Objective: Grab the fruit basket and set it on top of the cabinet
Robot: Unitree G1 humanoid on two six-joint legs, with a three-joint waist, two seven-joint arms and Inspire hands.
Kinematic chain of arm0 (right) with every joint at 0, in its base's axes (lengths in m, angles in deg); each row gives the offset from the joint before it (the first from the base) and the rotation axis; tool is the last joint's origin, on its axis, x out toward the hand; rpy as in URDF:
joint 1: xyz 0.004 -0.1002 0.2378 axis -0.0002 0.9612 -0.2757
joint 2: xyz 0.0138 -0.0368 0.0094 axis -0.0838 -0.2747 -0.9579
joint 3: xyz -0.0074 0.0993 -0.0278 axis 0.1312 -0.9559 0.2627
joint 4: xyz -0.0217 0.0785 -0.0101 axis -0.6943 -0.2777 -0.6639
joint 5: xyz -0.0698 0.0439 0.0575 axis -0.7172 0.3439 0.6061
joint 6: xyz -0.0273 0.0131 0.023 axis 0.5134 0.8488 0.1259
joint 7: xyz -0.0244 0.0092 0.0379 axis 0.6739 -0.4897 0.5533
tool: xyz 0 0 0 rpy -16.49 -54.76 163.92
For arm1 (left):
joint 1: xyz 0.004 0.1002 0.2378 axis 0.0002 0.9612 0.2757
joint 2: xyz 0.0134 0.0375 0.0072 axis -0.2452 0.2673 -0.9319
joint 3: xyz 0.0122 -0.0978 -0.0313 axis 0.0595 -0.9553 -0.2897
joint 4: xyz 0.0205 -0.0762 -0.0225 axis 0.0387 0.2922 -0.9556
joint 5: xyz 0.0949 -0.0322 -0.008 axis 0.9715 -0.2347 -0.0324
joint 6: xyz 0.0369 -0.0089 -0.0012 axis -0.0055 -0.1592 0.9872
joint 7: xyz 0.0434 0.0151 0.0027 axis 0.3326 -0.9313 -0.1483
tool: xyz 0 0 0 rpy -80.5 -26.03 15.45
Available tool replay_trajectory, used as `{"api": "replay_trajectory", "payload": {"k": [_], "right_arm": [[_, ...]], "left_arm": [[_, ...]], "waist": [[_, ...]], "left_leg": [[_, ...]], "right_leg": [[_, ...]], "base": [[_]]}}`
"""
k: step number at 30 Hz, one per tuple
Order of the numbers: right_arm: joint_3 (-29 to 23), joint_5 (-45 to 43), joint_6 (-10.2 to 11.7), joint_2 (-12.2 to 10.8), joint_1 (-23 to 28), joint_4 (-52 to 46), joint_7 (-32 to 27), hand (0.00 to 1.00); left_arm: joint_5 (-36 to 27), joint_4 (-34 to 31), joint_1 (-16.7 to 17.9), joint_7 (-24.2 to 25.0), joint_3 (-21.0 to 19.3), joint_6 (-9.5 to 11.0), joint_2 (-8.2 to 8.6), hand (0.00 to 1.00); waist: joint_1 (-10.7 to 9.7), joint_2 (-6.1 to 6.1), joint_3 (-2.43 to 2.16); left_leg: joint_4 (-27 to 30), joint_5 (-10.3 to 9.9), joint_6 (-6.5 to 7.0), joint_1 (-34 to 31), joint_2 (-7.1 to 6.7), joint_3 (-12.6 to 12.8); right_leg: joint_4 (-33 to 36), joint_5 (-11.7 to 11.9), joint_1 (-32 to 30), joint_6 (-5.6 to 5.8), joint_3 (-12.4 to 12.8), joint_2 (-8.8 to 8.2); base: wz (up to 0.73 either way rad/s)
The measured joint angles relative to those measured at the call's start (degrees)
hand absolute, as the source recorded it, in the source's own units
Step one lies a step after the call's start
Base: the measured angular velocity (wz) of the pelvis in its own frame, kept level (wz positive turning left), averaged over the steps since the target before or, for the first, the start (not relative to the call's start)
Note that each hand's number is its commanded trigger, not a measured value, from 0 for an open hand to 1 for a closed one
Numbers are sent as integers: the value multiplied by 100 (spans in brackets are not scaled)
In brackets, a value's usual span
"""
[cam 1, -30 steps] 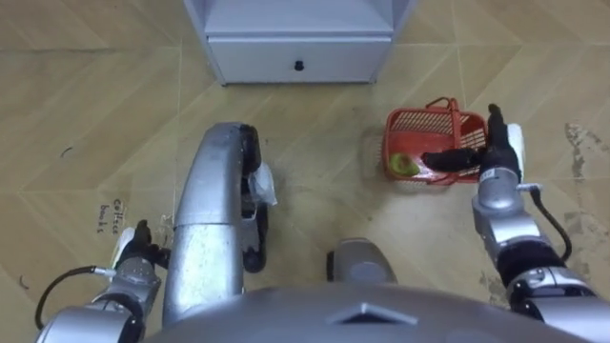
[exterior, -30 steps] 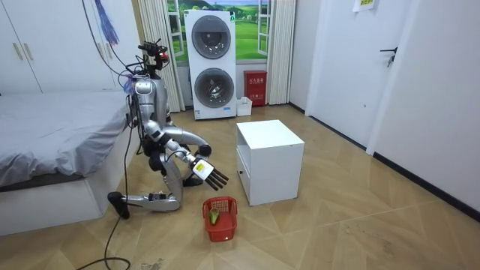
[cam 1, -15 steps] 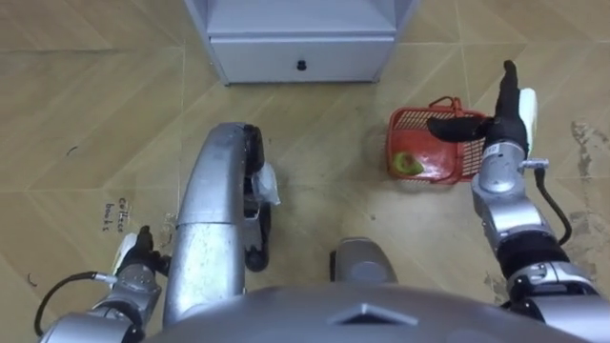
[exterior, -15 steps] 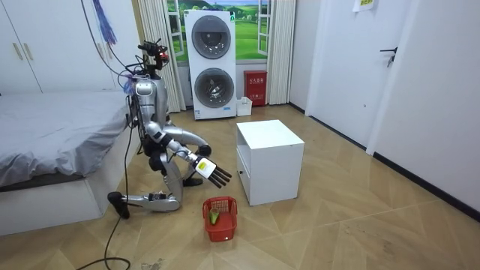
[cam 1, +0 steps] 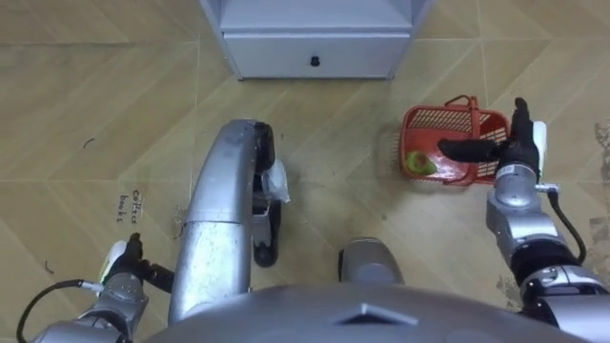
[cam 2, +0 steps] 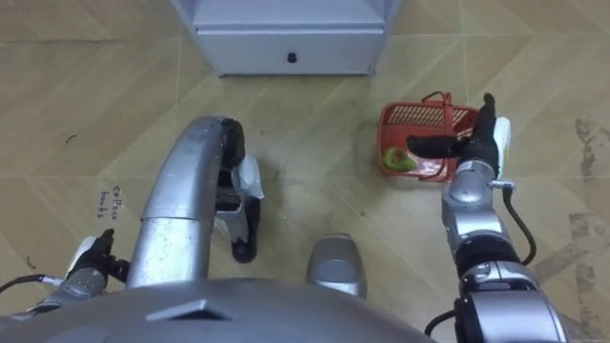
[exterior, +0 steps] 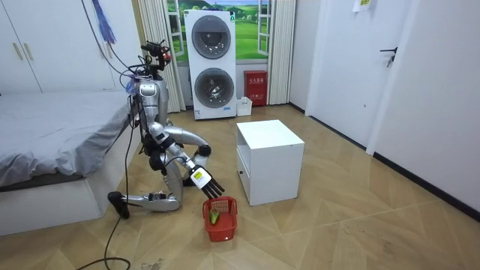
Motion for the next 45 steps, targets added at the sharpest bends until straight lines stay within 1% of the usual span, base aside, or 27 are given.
{"api": "replay_trajectory", "payload": {"k": [2, 4, 6, 9, 12, 14, 15, 16, 19, 26, 29, 30, 32, 34, 36, 39, 41, 45], "right_arm": [[-1, -3, -11, 0, -71, 167, 43, 0], [-2, -4, -46, 7, -98, 264, 145, 0], [-2, -7, -54, 29, -102, 374, 154, 0], [-2, -5, -111, 55, -137, 399, 213, 0], [-3, -3, -120, 103, -250, 522, 275, 0], [-3, 16, -122, 188, -308, 580, 317, 0], [-4, 129, -123, 276, -357, 627, 372, 0], [-8, 255, -123, 360, -393, 650, 406, 0], [-12, 444, -119, 474, -515, 695, 467, 0], [-11, 465, -123, 592, -774, 1061, 713, 0], [-5, 562, -136, 679, -782, 1175, 799, 0], [-2, 710, -164, 722, -821, 1291, 845, 0], [1, 986, -185, 815, -849, 1389, 920, 0], [0, 1342, -202, 938, -892, 1544, 1028, 0], [0, 1527, -235, 985, -952, 1593, 1100, 0], [0, 1673, -234, 1045, -996, 1679, 1157, 0], [38, 1773, -235, 1090, -1006, 1767, 1159, 0], [65, 1773, -249, 1150, -1006, 2023, 1243, 0]], "left_arm": [[-1, 23, 15, 66, 3, -5, -2, 0], [-1, 28, 45, 100, 19, -11, 4, 0], [-1, 27, 53, 100, 39, -14, 7, 0], [-4, 23, 124, 106, 48, -50, 7, 0], [-114, 21, 202, 180, 43, -53, 6, 0], [-114, 20, 219, 237, 42, -50, 6, 0], [-114, 18, 213, 260, 32, -51, 2, 0], [-114, 12, 203, 307, 18, -50, -11, 0], [-111, 5, 203, 333, -7, -51, -34, 0], [-110, -5, 202, 444, -19, -53, -34, 0], [-109, -5, 188, 465, -18, -54, -34, 0], [-112, -5, 188, 481, -18, -58, -34, 0], [-114, -5, 190, 510, -18, -66, -34, 0], [-117, -3, 169, 571, -18, -157, -35, 0], [-121, -2, 169, 600, -18, -178, -40, 0], [-121, -4, 135, 698, -18, -190, -40, 0], [-126, -11, 112, 723, -18, -194, -40, 0], [-125, -6, 100, 864, -8, -298, -40, 0]], "waist": [[30, 26, 6], [96, 54, 26], [155, 88, 33], [178, 146, 9], [180, 145, 10], [207, 142, 11], [240, 137, 13], [275, 121, 22], [317, 73, 44], [381, 83, 43], [525, 93, 47], [609, 99, 49], [689, 138, 70], [791, 191, 84], [811, 200, 87], [831, 198, 88], [874, 183, 96], [928, 185, 99]], "left_leg": [[0, 1, 3, -36, -12, -1], [-1, 2, 4, -59, -22, -1], [-12, 2, 3, -82, -52, -2], [-20, 7, -4, -141, -63, -2], [-33, 11, -13, -169, -77, -3], [-33, 14, -19, -205, -76, -3], [-32, 15, -20, -233, -76, -3], [-31, 15, -20, -243, -76, -1], [-31, 15, -20, -245, -76, -5], [-20, 25, 0, -288, -89, 2], [-20, 29, 8, -324, -85, 10], [-23, 29, 8, -323, -85, 20], [-23, 29, 9, -326, -93, 23], [-27, 33, 16, -332, -105, 31], [-34, 35, 16, -333, -108, 35], [-37, 35, 16, -333, -109, 33], [-38, 35, 16, -335, -92, 42], [-34, 38, 13, -377, -78, 43]], "right_leg": [[6, -1, -26, 2, -18, -8], [0, -1, -43, 3, -29, -15], [-11, -1, -52, 4, -48, -30], [-13, -4, -116, 12, -46, -35], [-20, 0, -149, 34, -50, -41], [-13, 0, -182, 35, -50, -40], [-10, -1, -207, 36, -50, -41], [-12, -1, -216, 36, -51, -43], [-14, -1, -213, 36, -63, -38], [-13, -1, -232, 36, -89, -50], [-8, -1, -278, 36, -80, -56], [-8, -1, -286, 36, -69, -67], [-5, -1, -287, 37, -73, -72], [-5, -1, -286, 37, -79, -84], [-6, -2, -290, 38, -83, -91], [-10, -3, -292, 41, -95, -94], [2, -5, -313, 45, -79, -93], [20, -5, -365, 45, -100, -84]], "base": [[4], [2], [6], [2], [0], [0], [0], [0], [0], [1], [0], [0], [0], [0], [0], [0], [-3], [0]]}}
